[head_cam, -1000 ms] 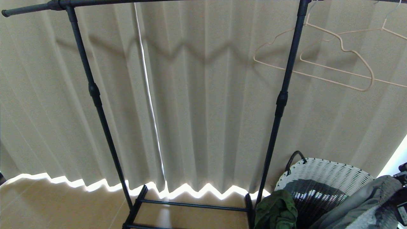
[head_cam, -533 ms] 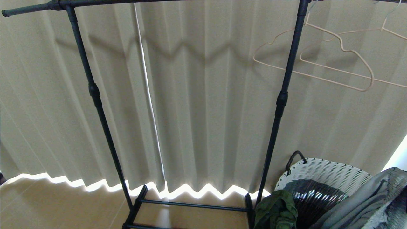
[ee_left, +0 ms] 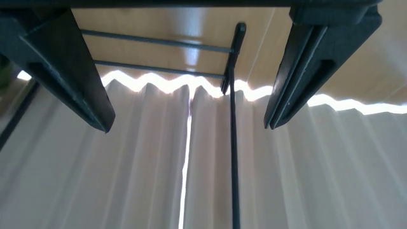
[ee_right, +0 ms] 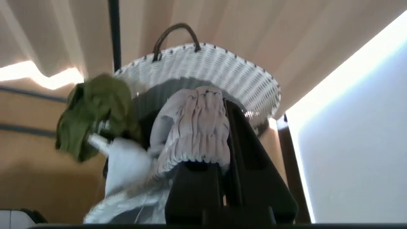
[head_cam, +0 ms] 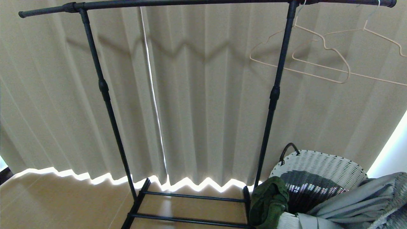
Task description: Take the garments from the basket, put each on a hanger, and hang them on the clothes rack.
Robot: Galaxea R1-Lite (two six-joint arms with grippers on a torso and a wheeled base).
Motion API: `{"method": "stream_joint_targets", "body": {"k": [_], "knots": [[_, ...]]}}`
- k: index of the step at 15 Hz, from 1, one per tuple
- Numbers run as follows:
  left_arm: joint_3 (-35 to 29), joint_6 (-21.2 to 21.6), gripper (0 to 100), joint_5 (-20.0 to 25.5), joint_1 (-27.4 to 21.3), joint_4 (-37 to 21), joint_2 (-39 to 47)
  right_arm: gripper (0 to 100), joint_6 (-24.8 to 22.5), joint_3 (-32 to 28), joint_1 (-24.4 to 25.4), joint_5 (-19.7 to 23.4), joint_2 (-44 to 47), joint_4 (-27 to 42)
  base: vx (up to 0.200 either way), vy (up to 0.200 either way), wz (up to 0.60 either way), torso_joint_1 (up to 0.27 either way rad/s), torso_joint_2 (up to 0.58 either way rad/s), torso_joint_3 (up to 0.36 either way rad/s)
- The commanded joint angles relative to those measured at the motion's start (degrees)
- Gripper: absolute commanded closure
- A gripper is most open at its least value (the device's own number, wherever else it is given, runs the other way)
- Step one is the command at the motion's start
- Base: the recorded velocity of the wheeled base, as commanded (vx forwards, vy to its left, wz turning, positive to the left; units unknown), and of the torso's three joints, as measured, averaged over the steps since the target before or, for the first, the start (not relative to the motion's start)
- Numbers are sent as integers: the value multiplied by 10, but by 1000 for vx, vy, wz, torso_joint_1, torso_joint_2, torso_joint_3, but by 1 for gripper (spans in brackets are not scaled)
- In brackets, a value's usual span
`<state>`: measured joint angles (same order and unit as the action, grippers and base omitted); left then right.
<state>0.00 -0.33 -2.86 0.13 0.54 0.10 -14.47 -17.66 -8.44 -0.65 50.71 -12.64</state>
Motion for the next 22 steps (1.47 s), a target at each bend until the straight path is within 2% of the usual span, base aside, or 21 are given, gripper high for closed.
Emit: {"method": "stream_joint_targets", "body": {"k": [1, 5, 11, 17, 21, 22], "knots": [[0, -1, 0, 0, 0, 0, 2, 100, 0, 0, 0, 0, -11, 1, -200, 0, 0, -2, -2, -2], [0, -1, 0, 0, 0, 0, 1, 100, 0, 0, 0, 0, -10, 1, -200, 0, 0, -1, 5, 6], [0, -1, 0, 0, 0, 0, 1, 100, -1, 1, 1, 0, -10, 1, 0, 0, 0, 0, 0, 0], [0, -1, 0, 0, 0, 0, 1, 100, -1, 1, 2, 0, -10, 1, 0, 200, 0, 4, 4, 2], [0, 22, 0, 1, 0, 0, 1, 100, -1, -1, 2, 0, -7, 1, 0, 0, 0, 0, 0, 0], [0, 16, 0, 1, 0, 0, 0, 100, -1, -3, 2, 0, -6, 1, 0, 0, 0, 0, 0, 0]]}}
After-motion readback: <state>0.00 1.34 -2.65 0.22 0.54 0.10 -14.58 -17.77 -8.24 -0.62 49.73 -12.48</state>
